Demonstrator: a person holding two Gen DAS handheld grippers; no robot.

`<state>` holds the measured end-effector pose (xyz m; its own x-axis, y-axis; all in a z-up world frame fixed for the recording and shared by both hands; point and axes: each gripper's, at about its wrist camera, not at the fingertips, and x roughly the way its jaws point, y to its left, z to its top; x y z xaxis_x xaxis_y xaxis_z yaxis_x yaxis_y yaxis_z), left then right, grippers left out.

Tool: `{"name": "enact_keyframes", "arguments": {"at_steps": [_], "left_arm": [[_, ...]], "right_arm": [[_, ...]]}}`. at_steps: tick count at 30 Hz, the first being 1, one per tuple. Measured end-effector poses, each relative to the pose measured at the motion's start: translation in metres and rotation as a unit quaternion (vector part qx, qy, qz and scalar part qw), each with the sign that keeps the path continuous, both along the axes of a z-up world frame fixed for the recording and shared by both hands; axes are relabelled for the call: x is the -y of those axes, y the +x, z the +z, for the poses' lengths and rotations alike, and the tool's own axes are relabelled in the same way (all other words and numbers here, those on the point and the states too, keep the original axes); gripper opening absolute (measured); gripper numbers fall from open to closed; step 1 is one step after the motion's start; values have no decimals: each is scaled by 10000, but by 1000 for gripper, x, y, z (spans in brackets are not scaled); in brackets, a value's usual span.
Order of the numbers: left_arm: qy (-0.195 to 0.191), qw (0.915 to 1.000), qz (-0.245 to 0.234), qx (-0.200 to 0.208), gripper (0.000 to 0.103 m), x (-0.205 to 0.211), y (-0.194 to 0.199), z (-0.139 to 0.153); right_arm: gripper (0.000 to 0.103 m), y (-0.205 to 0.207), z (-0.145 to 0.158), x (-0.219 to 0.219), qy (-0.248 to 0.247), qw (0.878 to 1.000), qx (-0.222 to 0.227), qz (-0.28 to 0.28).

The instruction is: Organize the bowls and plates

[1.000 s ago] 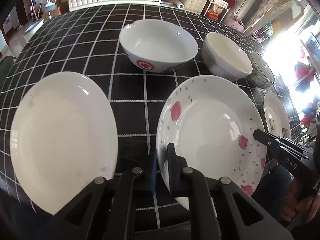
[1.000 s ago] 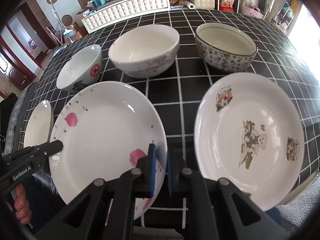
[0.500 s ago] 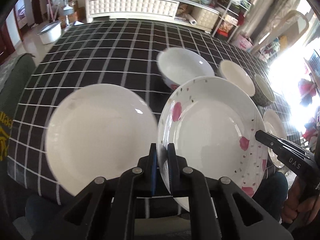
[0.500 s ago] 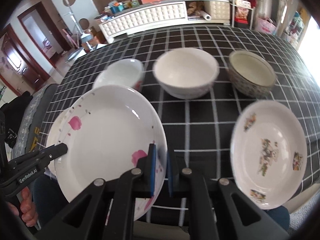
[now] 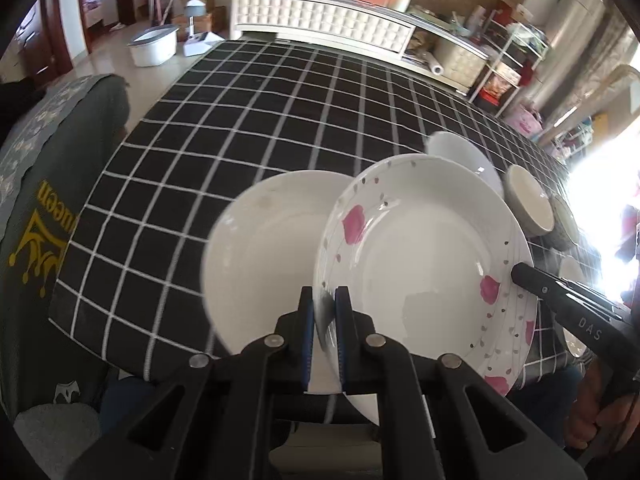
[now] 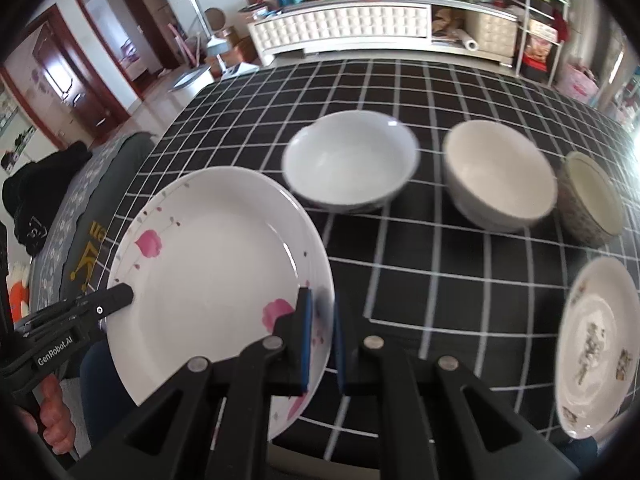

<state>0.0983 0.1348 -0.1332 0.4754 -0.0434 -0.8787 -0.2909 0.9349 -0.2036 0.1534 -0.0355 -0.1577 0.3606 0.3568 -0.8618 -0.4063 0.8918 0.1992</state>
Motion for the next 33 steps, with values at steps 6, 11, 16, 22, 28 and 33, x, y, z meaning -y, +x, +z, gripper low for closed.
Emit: {"name": "enact_keyframes", "arguments": {"at_steps": [6, 11, 16, 22, 28, 33], "left_arm": [[-12, 9997, 233, -115, 8, -27, -7, -10], [-9, 9991, 386, -174, 8, -42, -10, -17], [-58, 9984, 506, -253, 8, -55, -12, -27], [-95, 9980, 557, -297, 8, -59, -12, -32], [0, 9981, 553, -283, 8, -62, -6, -35], [80, 9980, 549, -298, 8, -60, -5, -35]], "right_arm": [[13, 3, -12, -30, -132, 9996, -106, 228], [13, 3, -20, -52, -278, 9986, -175, 413], [13, 3, -26, -65, -353, 9978, -232, 504], [13, 6, -32, -74, -421, 9972, -313, 540], [13, 9, -35, -76, -462, 9970, -305, 544], [13, 11, -35, -76, -466, 9969, -312, 552]]}}
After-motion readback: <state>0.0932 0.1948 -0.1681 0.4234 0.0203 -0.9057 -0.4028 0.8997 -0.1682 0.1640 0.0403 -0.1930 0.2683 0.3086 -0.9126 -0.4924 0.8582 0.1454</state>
